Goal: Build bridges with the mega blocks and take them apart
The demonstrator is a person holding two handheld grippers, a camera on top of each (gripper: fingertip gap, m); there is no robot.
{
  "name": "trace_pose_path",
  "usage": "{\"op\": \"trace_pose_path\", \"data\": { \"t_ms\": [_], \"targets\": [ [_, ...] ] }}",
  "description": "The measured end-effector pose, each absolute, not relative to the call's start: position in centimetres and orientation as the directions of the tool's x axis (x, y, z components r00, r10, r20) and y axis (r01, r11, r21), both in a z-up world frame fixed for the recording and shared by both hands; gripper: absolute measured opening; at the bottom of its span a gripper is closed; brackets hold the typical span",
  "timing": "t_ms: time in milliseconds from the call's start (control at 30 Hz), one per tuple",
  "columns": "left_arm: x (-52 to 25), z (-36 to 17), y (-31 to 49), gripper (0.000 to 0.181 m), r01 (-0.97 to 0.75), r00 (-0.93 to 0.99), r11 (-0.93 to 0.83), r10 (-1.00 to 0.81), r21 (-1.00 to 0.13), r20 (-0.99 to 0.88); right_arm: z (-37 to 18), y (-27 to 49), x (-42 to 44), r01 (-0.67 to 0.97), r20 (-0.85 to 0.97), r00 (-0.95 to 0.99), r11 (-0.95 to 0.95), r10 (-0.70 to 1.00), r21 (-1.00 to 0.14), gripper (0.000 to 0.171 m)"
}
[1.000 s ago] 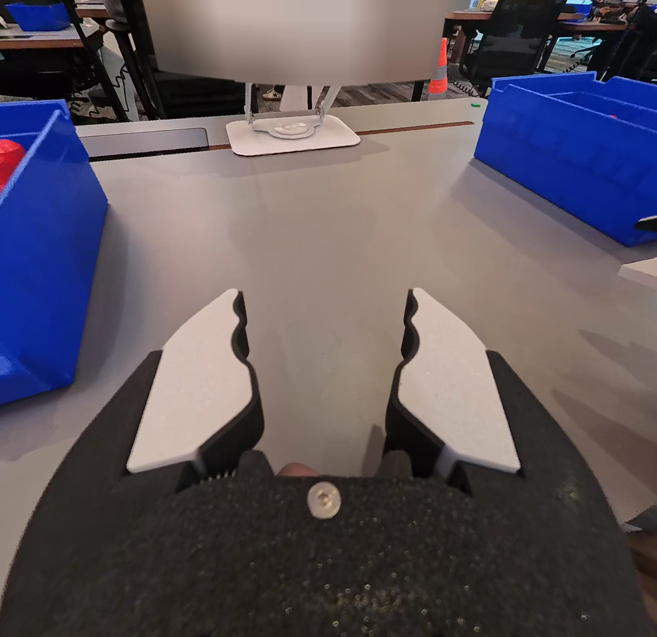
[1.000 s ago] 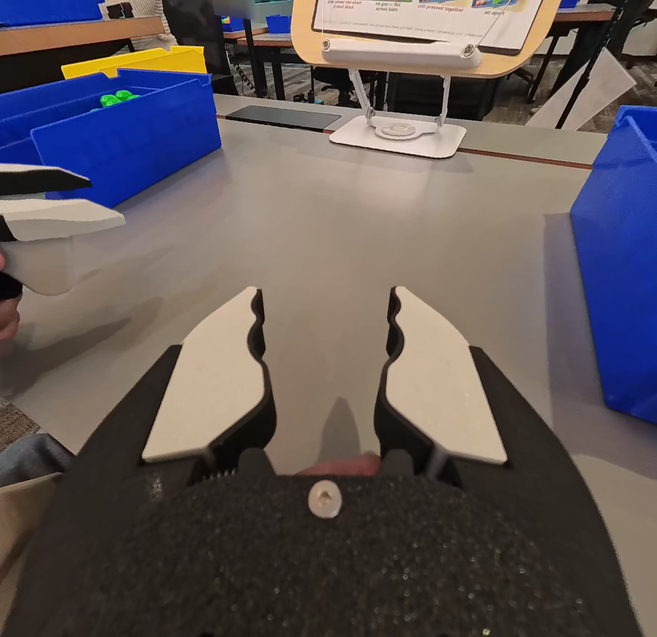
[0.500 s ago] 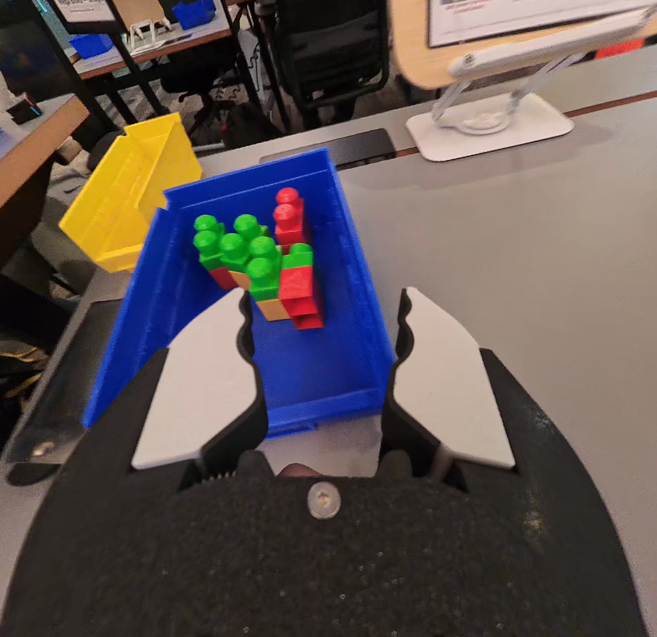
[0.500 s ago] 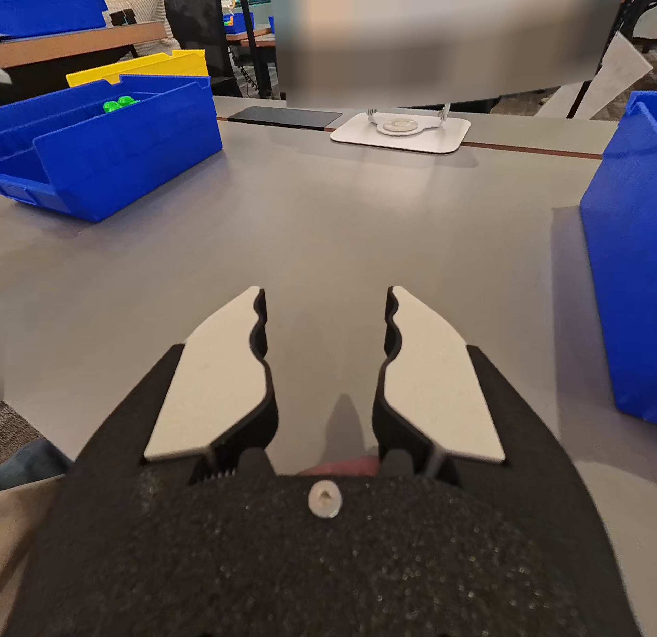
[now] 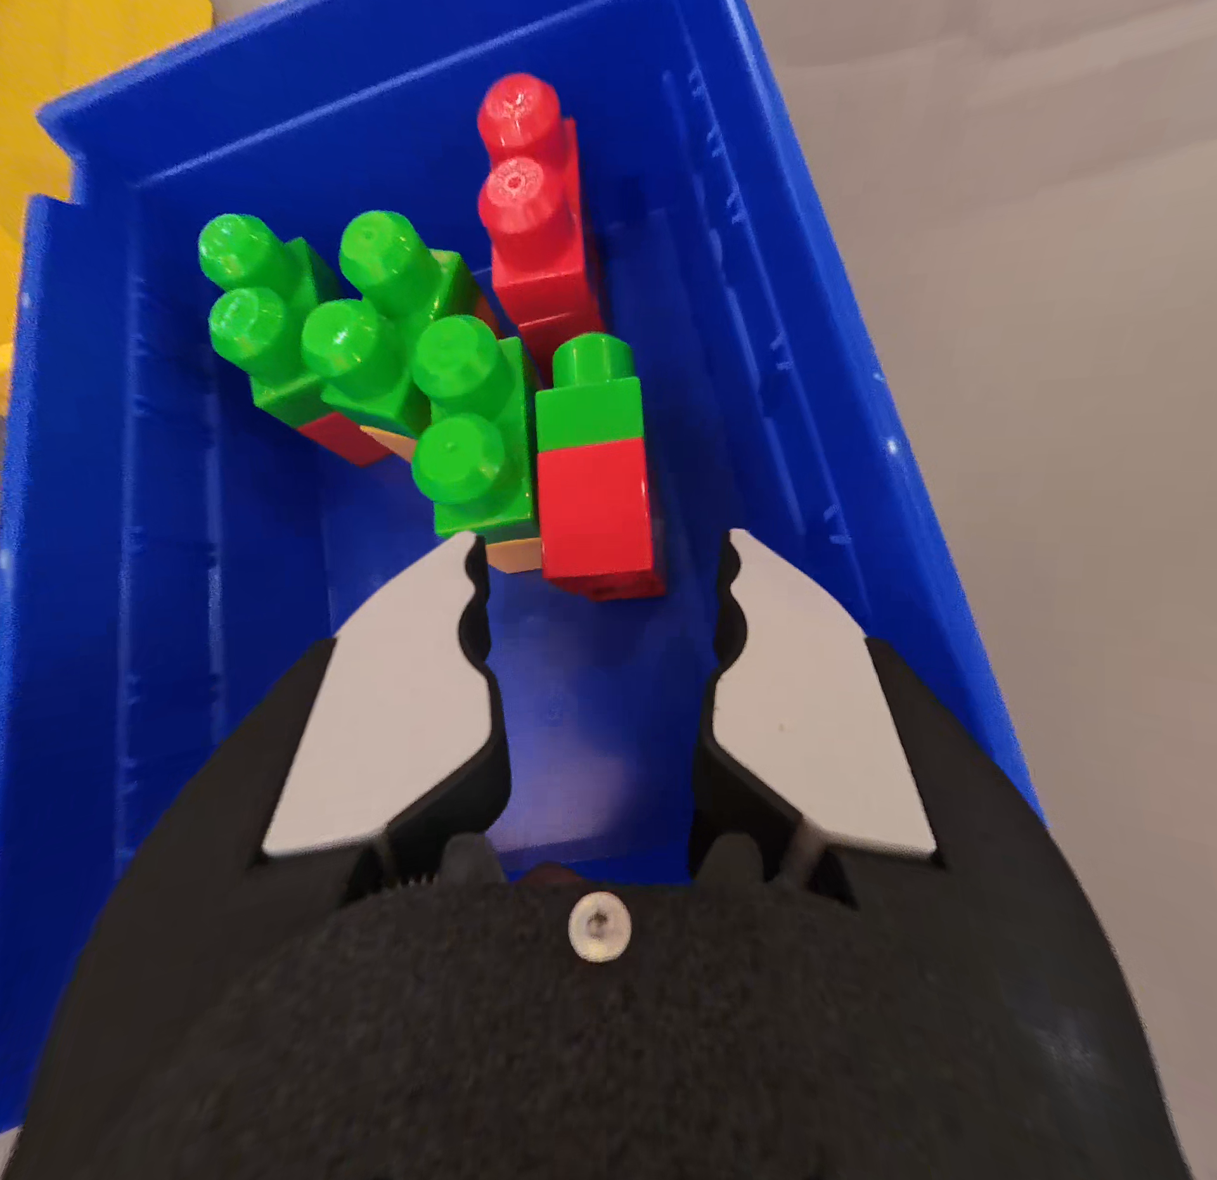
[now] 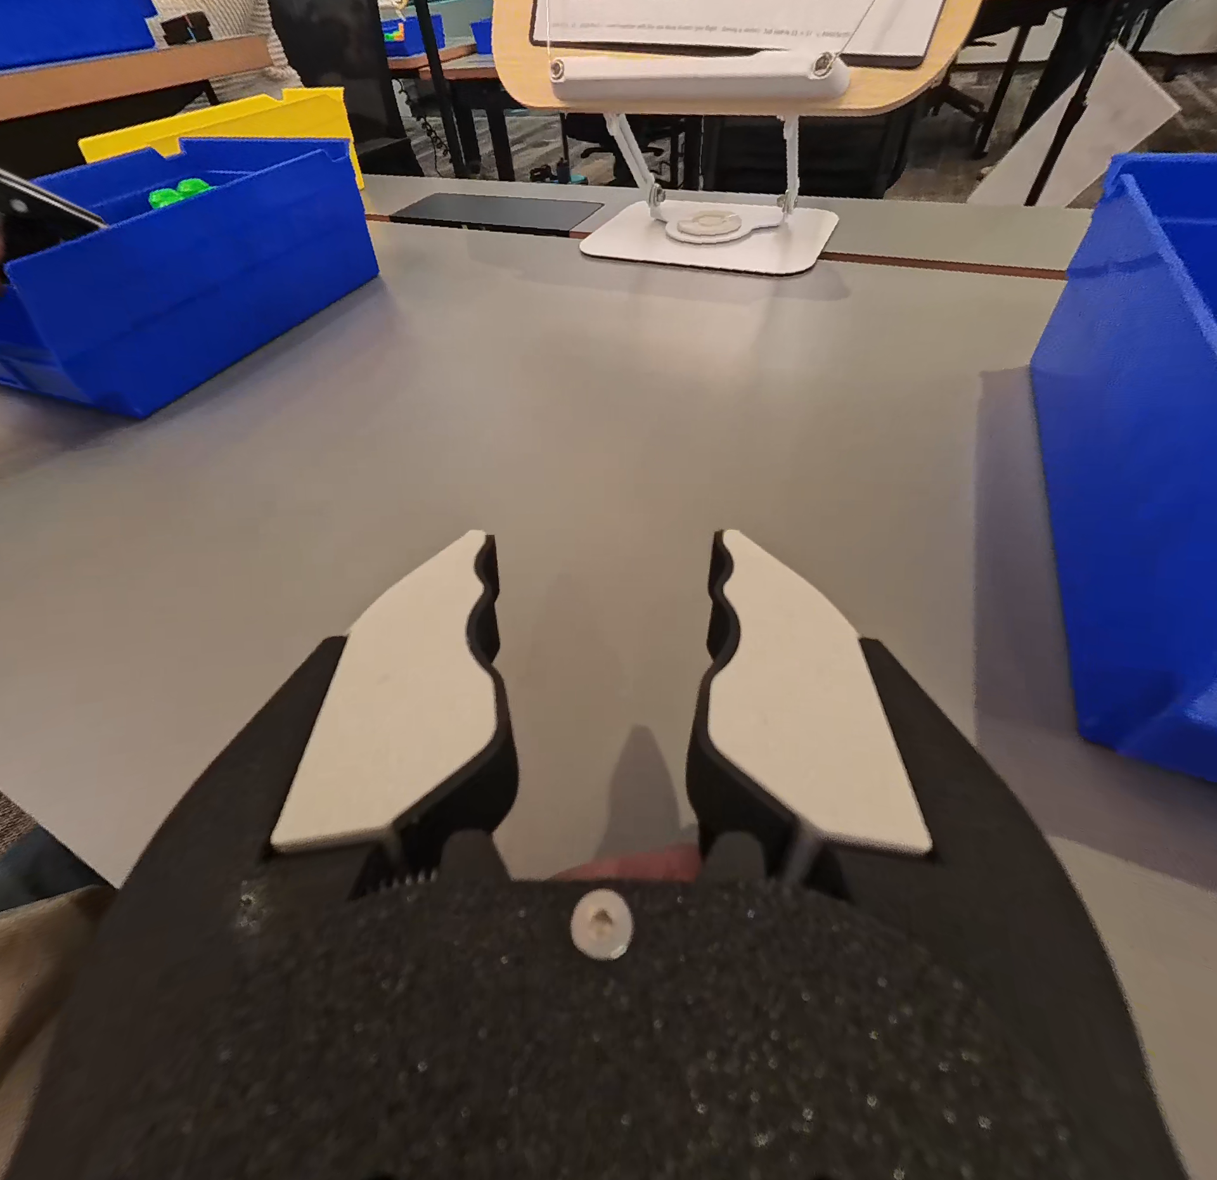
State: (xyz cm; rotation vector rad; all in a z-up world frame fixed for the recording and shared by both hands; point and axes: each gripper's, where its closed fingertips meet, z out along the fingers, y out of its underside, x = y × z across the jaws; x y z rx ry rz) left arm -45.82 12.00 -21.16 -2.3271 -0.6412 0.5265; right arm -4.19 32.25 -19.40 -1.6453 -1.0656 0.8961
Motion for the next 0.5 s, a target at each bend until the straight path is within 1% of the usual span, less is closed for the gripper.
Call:
{"op": "trace_pose_path", "data": {
  "t_ms": [233,267,333,367,500],
  "targets": [
    [-45.7,-23.5,12.5,0.063,0.409,0.814,-0.689,0.572,-0.598,-0.102,-19.5,32.5,-4.1,0.24,-0.088,0.351,-0.18,0.932,-0.954,0.061],
    [-45.7,-23.8,12.5,0.061,0.414,0.817,-0.701,0.567,-0.581,-0.102,-19.6,32.5,-4.1,0.241,-0.09,0.351,-0.182,0.932,-0.953,0.061],
    [-46.0,-23.9,12.6,0.045,0.422,0.814,-0.7,0.572,-0.576,-0.099,-19.7,32.5,-4.1,0.244,-0.095,0.349,-0.188,0.932,-0.951,0.06],
    [-46.0,-24.0,12.6,0.04,0.432,0.814,-0.698,0.574,-0.572,-0.085,-19.8,32.5,-4.2,0.245,-0.097,0.347,-0.19,0.933,-0.951,0.06],
    [-46.3,-24.0,12.7,0.038,0.449,0.813,-0.693,0.579,-0.564,-0.066,-19.8,32.5,-4.1,0.249,-0.09,0.346,-0.184,0.934,-0.951,0.06]
  ]
}}
